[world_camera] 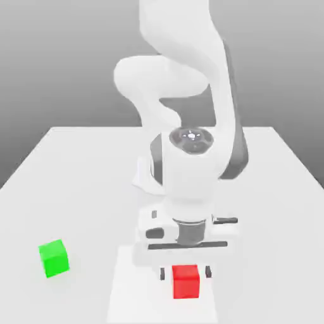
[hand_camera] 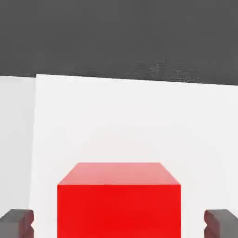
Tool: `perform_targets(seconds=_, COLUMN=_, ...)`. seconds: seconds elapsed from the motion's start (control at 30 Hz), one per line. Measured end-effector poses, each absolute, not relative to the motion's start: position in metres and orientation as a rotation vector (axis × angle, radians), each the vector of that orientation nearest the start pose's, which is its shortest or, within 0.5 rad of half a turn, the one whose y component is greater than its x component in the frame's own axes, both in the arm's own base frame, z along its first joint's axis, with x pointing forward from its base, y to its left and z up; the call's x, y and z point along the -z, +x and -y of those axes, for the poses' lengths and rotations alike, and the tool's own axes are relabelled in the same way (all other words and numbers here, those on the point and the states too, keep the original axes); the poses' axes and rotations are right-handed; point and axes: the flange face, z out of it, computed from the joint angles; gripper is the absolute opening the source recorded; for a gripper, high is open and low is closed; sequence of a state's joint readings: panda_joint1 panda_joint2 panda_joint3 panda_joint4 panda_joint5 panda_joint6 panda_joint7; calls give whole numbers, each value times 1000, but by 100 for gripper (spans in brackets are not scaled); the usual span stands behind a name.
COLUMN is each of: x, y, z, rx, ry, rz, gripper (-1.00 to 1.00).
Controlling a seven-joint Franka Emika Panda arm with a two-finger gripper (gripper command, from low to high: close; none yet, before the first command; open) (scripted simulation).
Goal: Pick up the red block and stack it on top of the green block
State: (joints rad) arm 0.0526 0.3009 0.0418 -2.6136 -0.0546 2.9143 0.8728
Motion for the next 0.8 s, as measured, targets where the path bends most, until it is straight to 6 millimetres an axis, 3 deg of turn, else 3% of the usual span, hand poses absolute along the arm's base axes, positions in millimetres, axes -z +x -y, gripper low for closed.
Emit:
perform_targets(seconds=0.17, x=-148, y=425, z=-45, rx=1, ry=-2936, rz=-1117, gripper=-100)
perform_targets(seconds=0.33, x=-197, y=425, z=-45, rx=1, ry=-2936, rz=-1118, gripper=-100)
perform_targets(seconds=0.37, x=-204, y=426, z=-36, rx=1, ry=-2924, rz=-1152, gripper=-100)
perform_targets(seconds=0.43, x=-214, y=426, z=3, rx=2, ry=-2865, rz=-1298, gripper=-100)
perform_targets(seconds=0.57, x=-226, y=413, z=101, rx=3, ry=-2678, rz=-1655, gripper=-100)
perform_targets(seconds=0.67, x=-235, y=391, z=166, rx=3, ry=-2518, rz=-1888, gripper=-100)
perform_targets(seconds=0.8, x=-241, y=346, z=244, rx=1, ry=-2276, rz=-2166, gripper=-100)
